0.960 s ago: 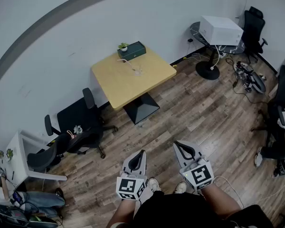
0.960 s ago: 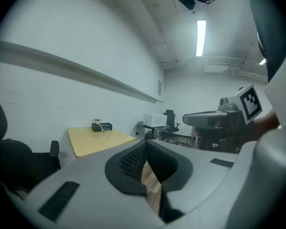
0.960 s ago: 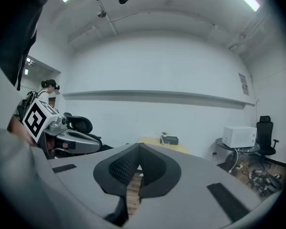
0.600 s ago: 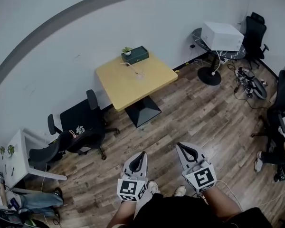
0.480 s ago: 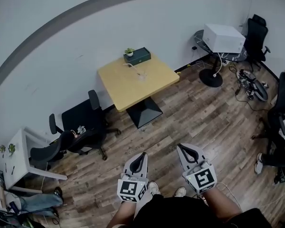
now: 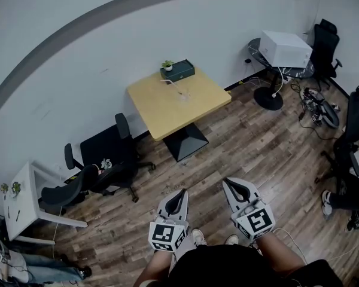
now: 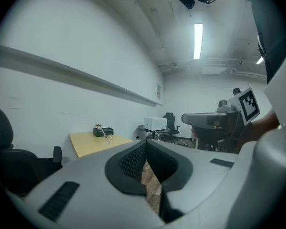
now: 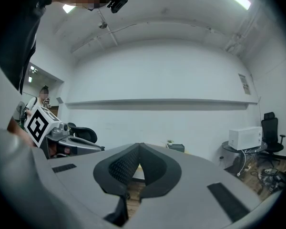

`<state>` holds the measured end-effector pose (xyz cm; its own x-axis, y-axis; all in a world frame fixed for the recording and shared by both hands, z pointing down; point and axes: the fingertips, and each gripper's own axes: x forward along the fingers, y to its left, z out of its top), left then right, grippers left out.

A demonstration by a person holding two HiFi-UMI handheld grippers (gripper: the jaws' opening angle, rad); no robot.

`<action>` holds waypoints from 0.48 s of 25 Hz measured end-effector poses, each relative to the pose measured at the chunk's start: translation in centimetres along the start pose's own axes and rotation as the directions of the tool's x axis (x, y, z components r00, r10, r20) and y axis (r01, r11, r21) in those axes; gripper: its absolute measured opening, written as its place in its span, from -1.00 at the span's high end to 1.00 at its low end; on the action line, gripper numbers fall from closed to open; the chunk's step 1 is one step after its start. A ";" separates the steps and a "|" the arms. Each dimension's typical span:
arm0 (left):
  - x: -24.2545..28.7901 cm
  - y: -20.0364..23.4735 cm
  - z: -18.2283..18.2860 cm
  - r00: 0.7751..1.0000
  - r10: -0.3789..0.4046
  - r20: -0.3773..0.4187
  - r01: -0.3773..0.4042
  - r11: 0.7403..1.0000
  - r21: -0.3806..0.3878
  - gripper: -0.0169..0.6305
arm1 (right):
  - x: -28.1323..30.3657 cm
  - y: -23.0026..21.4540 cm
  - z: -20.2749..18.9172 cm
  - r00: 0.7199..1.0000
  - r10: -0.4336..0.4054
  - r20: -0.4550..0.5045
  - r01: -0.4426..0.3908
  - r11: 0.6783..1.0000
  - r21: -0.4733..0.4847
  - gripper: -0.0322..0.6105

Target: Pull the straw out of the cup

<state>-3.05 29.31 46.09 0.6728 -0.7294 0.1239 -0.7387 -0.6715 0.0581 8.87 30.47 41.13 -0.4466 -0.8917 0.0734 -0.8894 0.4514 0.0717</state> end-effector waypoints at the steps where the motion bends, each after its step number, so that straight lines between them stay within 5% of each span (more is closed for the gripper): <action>1: 0.0 0.3 0.0 1.000 -0.005 0.003 0.005 1.000 0.001 0.89 | 0.4 0.2 0.0 1.000 -0.008 0.000 0.008 1.000 -0.008 0.83; 5: -0.4 1.8 0.3 1.000 -0.014 0.013 0.014 1.000 0.005 0.89 | 1.6 1.0 0.1 0.999 -0.036 -0.001 0.036 0.999 -0.014 0.63; 12: -0.6 4.5 0.2 0.999 -0.047 0.007 0.047 0.999 0.006 0.89 | 3.9 1.2 -0.2 0.995 -0.100 -0.023 0.100 0.995 -0.011 -0.01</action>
<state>-6.80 26.73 46.06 0.7069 -0.6981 0.1140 -0.7062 -0.7057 0.0574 6.12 27.52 41.71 -0.3531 -0.9314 0.0884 -0.9285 0.3605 0.0892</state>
